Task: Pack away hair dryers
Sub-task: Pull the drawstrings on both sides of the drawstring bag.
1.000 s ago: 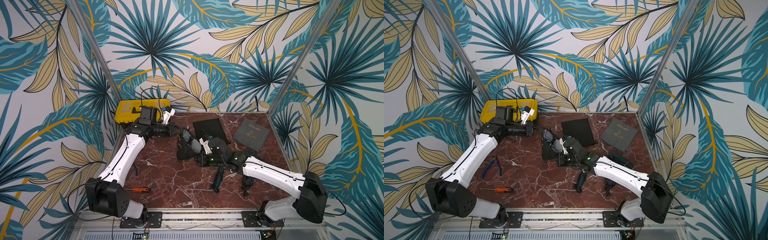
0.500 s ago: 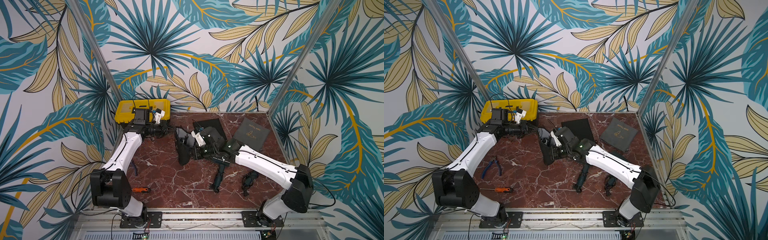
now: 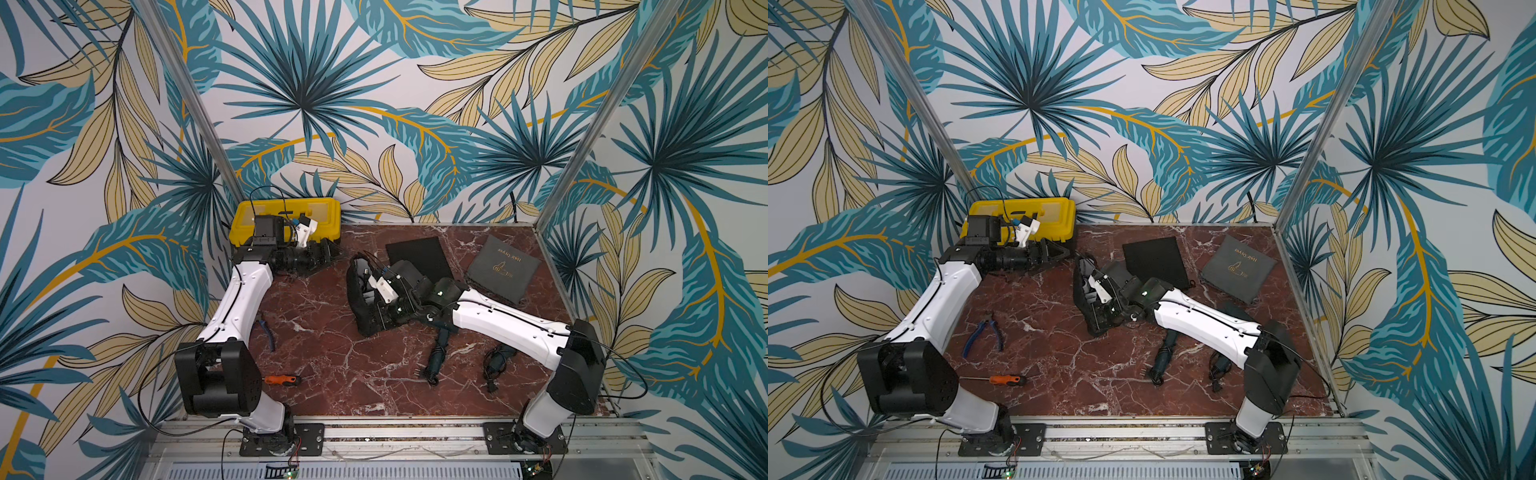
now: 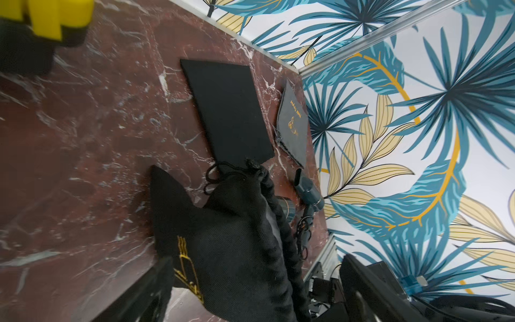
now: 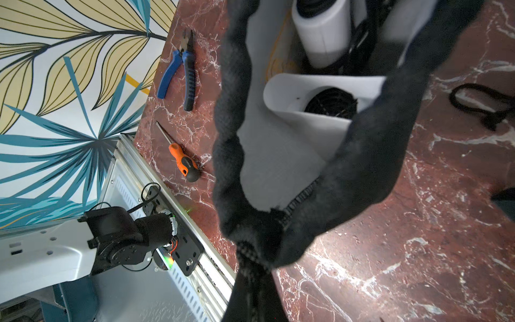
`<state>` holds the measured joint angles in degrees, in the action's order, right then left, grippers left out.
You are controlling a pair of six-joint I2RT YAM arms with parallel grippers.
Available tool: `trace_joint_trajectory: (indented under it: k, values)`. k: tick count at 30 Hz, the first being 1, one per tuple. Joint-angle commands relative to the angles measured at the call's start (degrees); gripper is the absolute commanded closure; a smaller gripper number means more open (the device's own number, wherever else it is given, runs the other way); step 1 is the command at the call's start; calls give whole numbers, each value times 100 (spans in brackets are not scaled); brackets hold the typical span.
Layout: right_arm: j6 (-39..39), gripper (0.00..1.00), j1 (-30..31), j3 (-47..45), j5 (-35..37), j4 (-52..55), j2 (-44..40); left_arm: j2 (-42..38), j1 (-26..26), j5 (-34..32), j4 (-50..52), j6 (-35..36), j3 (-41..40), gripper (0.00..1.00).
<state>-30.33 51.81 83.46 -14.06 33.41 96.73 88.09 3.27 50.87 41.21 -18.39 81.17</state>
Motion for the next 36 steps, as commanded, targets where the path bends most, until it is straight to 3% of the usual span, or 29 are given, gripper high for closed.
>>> trace_joint_trajectory:
  k: [1, 9, 17, 29, 36]
  values:
    - [90, 100, 122, 148, -92, 247, 89, 329, 61, -17, 203, 418, 698, 8]
    - [-38, 100, 414, 59, 112, 107, 179, 1188, -367, -208, 210, -281, 1049, 8]
    - [-79, 100, 526, -55, 162, 57, 242, 1716, -776, -382, 284, -430, 1399, 14]
    - [164, 100, 612, 231, 435, 249, 284, 2354, -1027, 567, 283, -245, 2435, 11]
    - [299, 100, 624, 508, 432, 416, 442, 2538, -1357, 287, 730, 191, 2738, 17]
